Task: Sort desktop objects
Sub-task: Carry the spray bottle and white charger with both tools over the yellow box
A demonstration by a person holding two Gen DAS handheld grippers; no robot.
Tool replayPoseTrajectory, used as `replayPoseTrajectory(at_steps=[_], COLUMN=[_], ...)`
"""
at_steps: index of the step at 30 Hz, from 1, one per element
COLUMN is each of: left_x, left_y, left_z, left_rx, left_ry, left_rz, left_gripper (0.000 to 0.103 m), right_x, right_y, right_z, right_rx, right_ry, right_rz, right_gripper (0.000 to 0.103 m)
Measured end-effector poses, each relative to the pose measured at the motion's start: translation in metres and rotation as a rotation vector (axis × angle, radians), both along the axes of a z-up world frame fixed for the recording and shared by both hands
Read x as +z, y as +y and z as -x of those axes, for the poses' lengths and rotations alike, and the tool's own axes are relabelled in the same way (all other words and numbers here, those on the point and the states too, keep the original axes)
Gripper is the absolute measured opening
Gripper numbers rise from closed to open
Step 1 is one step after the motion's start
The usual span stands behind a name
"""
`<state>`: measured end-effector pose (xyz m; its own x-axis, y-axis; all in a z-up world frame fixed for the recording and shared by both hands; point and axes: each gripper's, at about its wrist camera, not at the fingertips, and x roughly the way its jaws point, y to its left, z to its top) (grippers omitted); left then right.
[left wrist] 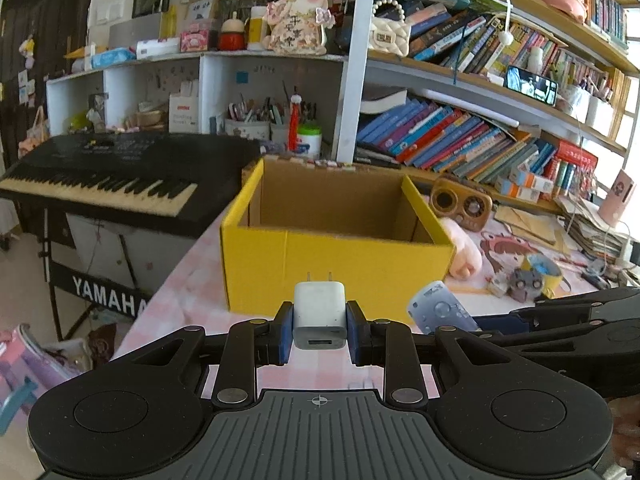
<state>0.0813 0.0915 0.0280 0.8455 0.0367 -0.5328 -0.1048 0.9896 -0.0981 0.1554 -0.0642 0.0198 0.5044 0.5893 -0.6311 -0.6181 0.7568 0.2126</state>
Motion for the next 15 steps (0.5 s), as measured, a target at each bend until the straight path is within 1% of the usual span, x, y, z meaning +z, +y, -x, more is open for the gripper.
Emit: replayPoseTrajectory(at_steps=[4, 11, 15], left_x=[0.01, 0.029, 0.034], left_y=[0.002, -0.003, -0.001], left_z=[-0.022, -0.07, -0.099], left_rx=[0.005, -0.005, -0.003], left_ry=[-0.021, -0.068, -0.068], left_rz=[-0.01, -0.066, -0.079], left_gripper=[0.026, 0.026, 0.026], right_x=[0.011, 0.033, 0.04], right_y=[0.003, 0.01, 0.018], right_z=[-0.022, -0.065, -0.097], right_rx=[0.015, 0.048, 0.067], right_ry=[-0.028, -0.084, -0.114], right_rz=[-0.015, -0.038, -0.025], right_gripper=[0.03, 0.03, 0.03])
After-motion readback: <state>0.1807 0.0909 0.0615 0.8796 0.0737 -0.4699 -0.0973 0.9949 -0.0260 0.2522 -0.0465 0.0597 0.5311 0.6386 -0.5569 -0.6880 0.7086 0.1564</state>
